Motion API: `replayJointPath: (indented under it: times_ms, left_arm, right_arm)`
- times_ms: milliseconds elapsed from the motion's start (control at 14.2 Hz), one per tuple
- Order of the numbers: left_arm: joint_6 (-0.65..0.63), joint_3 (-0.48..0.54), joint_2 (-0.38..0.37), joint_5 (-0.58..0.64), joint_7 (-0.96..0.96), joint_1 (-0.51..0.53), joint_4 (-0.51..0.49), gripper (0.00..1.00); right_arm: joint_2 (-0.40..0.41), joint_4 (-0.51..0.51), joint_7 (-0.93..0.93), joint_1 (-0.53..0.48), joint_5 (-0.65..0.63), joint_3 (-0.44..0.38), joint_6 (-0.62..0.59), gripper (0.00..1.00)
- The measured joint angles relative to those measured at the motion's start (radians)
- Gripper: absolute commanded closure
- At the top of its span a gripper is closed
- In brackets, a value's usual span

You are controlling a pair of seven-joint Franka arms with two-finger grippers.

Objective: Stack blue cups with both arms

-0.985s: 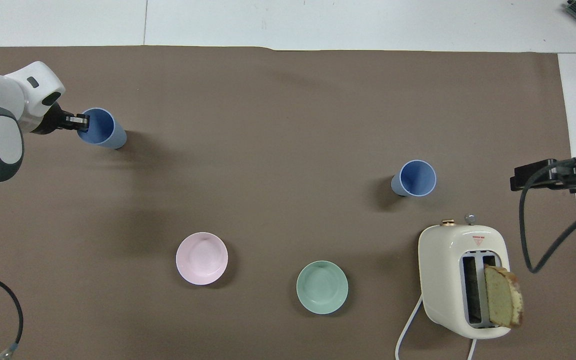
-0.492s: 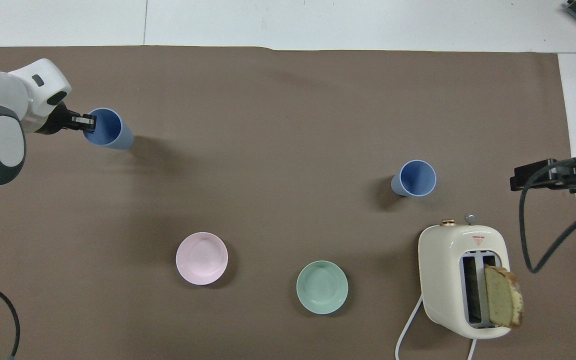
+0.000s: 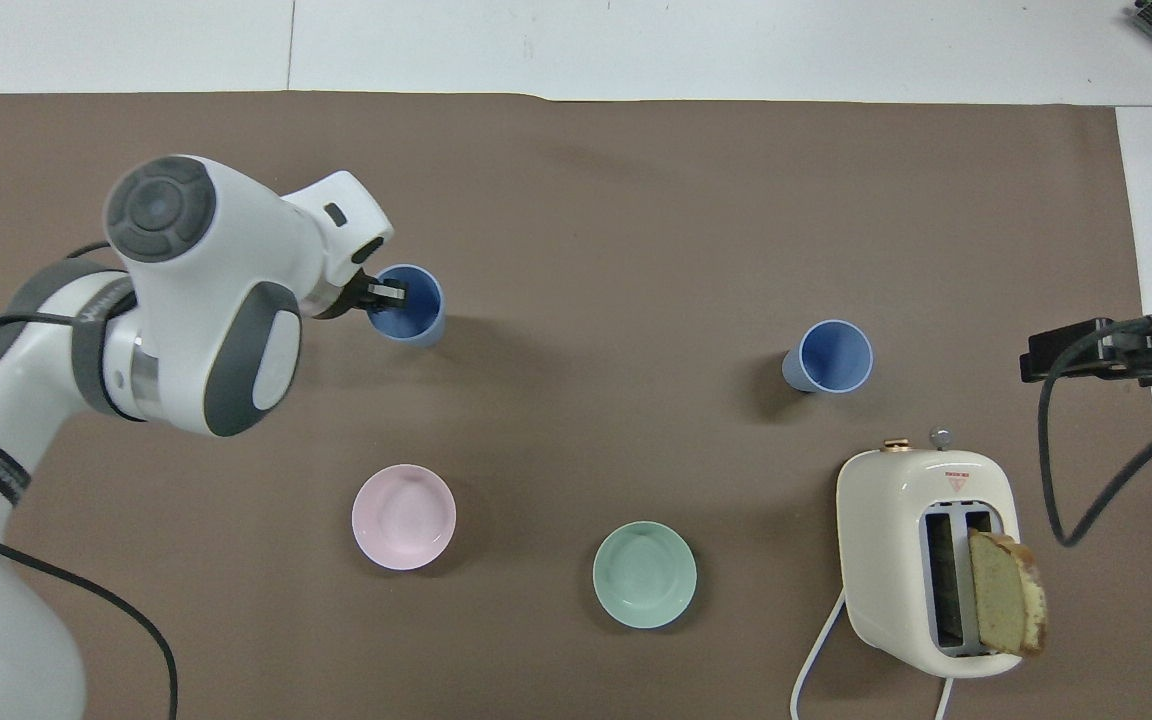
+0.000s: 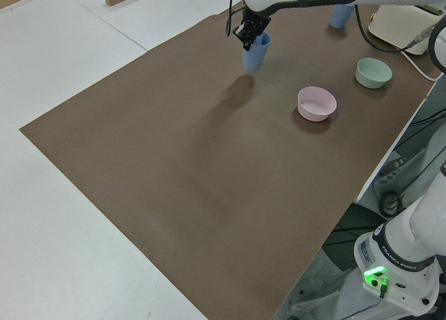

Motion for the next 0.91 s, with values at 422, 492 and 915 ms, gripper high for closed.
replayJointPath:
  times_ms: [422, 492, 915]
  left_arm:
    - [0.147, -0.002, -0.007, 0.000, -0.200, -0.186, -0.106, 0.53]
    - [0.152, -0.001, -0.007, 0.000, -0.204, -0.189, -0.111, 0.21]
    - [0.153, 0.013, -0.022, 0.000, -0.205, -0.188, -0.110, 0.00]
  right_arm:
    - [0.000, 0.000, 0.000, 0.000, 0.000, 0.000, 0.000, 0.00]
    - [0.000, 0.000, 0.000, 0.000, 0.000, 0.000, 0.000, 0.00]
    - [0.000, -0.005, 0.000, 0.000, 0.000, 0.000, 0.000, 0.00]
